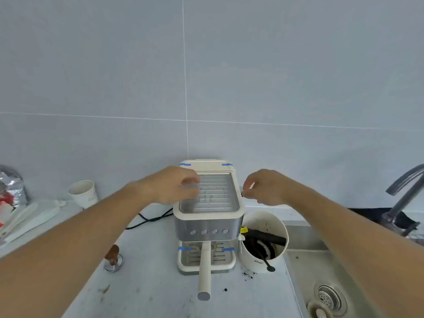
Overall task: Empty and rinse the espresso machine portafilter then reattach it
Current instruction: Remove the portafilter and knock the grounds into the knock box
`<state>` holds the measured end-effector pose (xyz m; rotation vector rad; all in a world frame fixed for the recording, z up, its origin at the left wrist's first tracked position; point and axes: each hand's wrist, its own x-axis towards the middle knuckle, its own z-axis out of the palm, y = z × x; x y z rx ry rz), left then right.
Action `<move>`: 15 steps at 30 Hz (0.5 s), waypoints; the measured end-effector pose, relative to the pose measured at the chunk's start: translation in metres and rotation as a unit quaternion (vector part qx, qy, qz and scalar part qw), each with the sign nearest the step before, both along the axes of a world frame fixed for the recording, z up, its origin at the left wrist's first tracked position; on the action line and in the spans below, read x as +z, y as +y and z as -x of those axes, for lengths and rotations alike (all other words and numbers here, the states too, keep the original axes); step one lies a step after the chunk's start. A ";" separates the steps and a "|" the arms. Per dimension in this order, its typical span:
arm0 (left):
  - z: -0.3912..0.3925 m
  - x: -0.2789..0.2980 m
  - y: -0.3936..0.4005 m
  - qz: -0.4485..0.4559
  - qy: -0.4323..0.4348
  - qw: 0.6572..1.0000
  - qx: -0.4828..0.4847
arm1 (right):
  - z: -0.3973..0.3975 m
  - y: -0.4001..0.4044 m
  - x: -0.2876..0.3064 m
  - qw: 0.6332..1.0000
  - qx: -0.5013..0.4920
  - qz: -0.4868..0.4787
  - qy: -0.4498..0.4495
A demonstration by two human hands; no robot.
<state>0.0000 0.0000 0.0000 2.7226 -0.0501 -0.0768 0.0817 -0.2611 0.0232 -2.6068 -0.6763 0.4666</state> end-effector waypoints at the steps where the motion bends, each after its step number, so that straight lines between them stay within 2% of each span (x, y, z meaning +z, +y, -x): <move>1: 0.002 -0.007 -0.004 0.011 -0.014 1.000 -0.008 | 0.004 -0.002 -0.013 0.998 -0.021 -0.048 0.028; 3: 0.005 -0.017 -0.010 0.026 -0.033 0.999 -0.010 | 0.017 -0.010 -0.041 0.978 -0.076 -0.155 0.116; 5: 0.008 -0.028 -0.019 0.030 -0.028 0.999 -0.025 | 0.034 -0.018 -0.073 0.935 -0.121 -0.246 0.223; 7: 0.007 -0.035 -0.023 0.035 -0.032 0.998 -0.040 | 0.046 -0.025 -0.102 0.894 -0.170 -0.295 0.292; 9: 0.005 -0.042 -0.026 0.031 -0.035 0.998 -0.050 | 0.060 -0.027 -0.127 0.863 -0.204 -0.314 0.340; 11: 0.002 -0.050 -0.028 -0.015 -0.051 0.996 -0.072 | 0.074 -0.023 -0.148 0.835 -0.235 -0.326 0.376; 15: -0.005 -0.066 -0.027 -0.114 -0.070 0.984 -0.114 | 0.094 -0.004 -0.179 0.805 -0.274 -0.327 0.412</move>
